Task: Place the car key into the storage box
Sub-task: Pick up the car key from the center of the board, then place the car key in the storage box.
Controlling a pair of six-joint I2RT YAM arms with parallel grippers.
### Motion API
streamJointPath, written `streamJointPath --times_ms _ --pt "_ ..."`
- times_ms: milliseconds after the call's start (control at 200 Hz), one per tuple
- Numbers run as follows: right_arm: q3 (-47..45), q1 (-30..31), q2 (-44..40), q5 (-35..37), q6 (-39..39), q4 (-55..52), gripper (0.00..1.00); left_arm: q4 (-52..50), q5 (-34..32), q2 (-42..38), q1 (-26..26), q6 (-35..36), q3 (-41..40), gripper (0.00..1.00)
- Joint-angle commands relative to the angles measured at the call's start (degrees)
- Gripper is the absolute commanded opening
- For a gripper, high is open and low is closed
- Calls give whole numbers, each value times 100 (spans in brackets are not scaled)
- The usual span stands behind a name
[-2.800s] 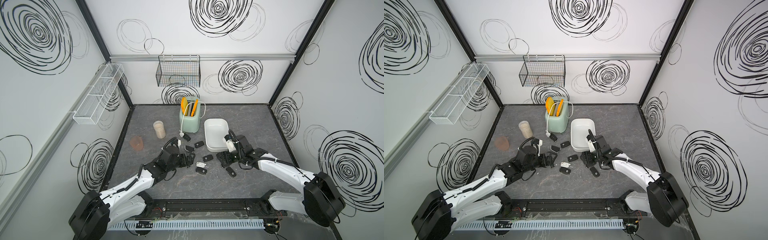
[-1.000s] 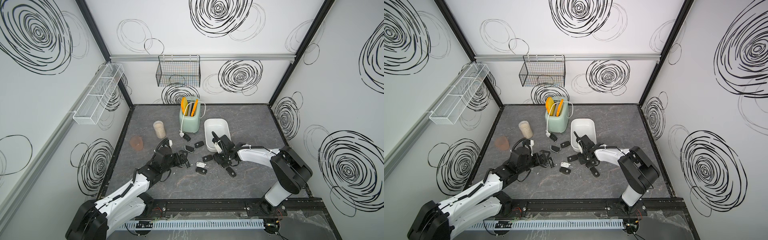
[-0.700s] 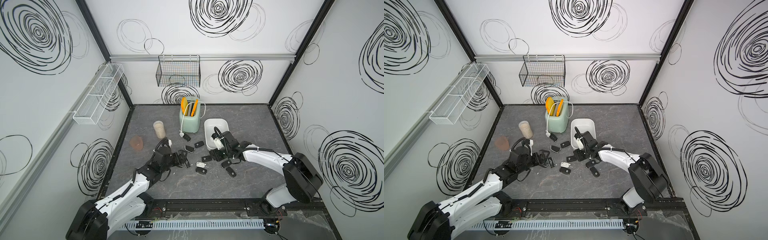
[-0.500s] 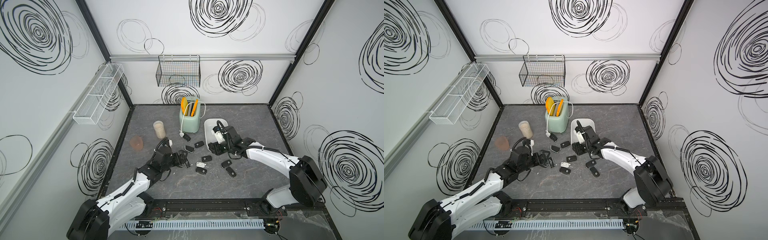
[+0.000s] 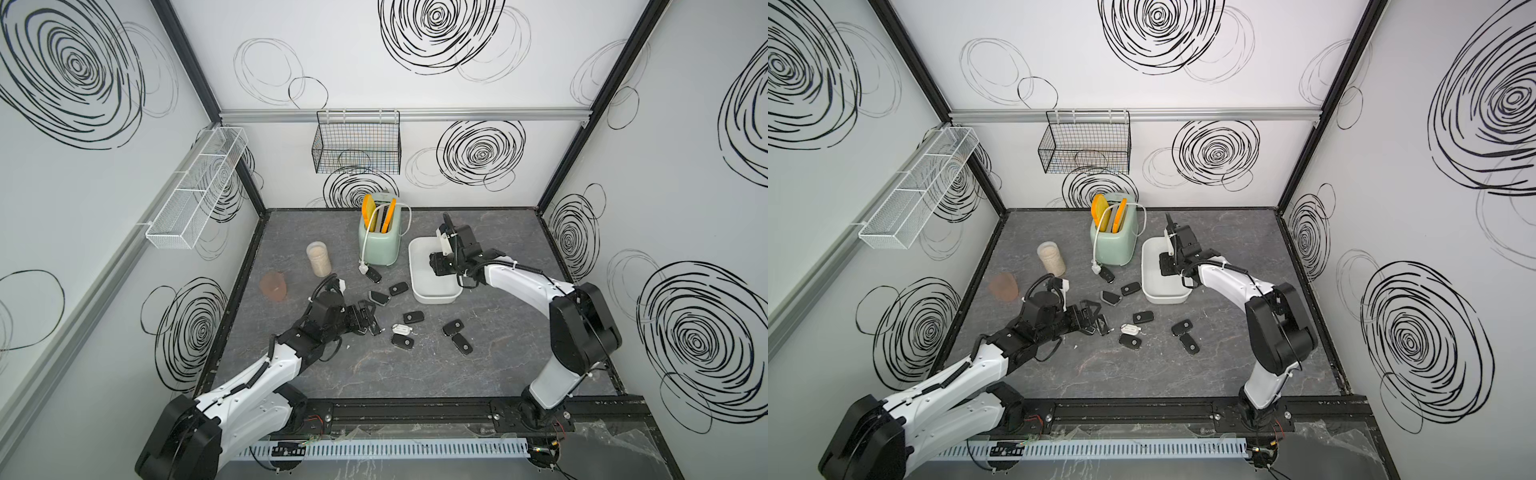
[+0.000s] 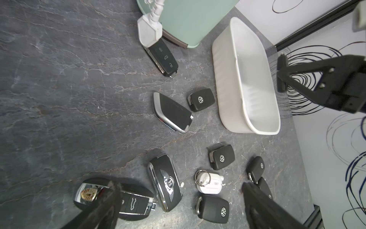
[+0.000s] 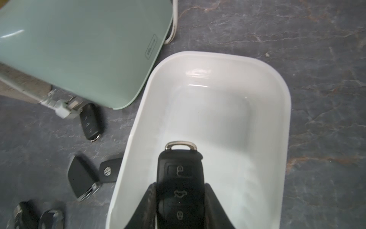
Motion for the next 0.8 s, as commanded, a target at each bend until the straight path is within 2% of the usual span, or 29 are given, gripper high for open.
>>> streamJointPath --times_ms 0,380,795 --pt "390 -111 398 378 -71 164 27 205 17 10 71 88 174 98" --pt "1383 -362 1838 655 -7 108 28 194 67 -29 156 129 121 98" --pt "1758 -406 2353 967 120 -52 31 192 86 -37 181 112 103 98"
